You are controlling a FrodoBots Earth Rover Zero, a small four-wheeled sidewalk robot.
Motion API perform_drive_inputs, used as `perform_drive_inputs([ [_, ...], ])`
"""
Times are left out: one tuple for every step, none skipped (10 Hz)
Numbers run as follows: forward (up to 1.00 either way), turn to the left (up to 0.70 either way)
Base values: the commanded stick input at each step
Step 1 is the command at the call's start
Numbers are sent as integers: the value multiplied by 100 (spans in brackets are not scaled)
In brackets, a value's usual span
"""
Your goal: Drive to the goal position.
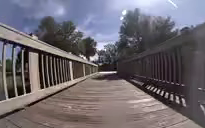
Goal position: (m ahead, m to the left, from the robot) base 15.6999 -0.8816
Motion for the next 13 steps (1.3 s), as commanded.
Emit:
perform_drive_inputs([
  [83,0],
  [83,0],
  [83,0],
  [83,0],
  [83,0],
  [83,0],
  [83,0],
  [83,-3],
  [83,-17],
  [83,-33],
  [83,-2],
  [83,0],
  [83,0],
])
